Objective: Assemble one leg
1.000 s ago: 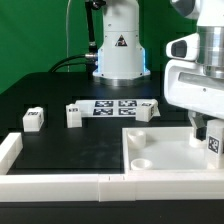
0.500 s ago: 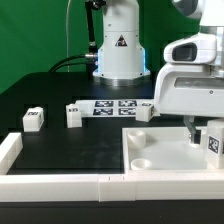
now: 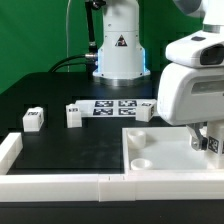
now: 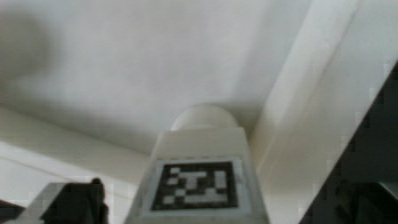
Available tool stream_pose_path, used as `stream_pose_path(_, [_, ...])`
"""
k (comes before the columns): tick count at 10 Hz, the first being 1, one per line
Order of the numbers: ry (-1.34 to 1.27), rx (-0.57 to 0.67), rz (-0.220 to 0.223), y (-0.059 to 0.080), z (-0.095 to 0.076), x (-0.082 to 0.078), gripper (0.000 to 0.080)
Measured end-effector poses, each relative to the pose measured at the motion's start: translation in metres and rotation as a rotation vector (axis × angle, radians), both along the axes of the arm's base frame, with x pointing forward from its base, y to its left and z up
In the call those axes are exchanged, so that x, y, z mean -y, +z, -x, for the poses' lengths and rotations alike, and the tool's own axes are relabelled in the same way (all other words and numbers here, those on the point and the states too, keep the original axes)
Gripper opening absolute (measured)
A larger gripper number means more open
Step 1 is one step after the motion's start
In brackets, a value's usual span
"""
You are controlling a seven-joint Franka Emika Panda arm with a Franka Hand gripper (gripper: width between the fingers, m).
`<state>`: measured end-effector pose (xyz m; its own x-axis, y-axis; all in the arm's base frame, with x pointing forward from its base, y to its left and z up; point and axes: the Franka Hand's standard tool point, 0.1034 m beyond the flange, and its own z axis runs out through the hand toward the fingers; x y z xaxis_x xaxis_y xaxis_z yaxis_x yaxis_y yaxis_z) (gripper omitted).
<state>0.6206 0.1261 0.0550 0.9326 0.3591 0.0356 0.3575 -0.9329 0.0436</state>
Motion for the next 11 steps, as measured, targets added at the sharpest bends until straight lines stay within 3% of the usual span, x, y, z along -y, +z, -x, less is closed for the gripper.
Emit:
stream_pose_path(1, [-0.002,0.0,0.0,0.0,0.0,0.0001,0.0541])
stream_pose_path(2, [-0.002,0.0,0.0,-0.0001,0.0,0.0001,0.0541])
stream_pose_path(3, [-0.003,0.001,0.001,0.0001,-0.0004,0.0011,0.0353])
stream_pose_path(4, [-0.006,0.002,0.002,0.0004,-0.001,0.0032,0.0353])
stream_pose_path(5, [-0.018,0.002,0.0,0.0003,-0.0009,0.0028,0.0269])
stream_pose_path(7, [-0.117,0.017,-0.008,0.0003,-0.002,0.0029,0.0269])
stream_pose_path(11, [-0.638,0.052,-0.043,0.0002,-0.0009,0.0008,0.0269])
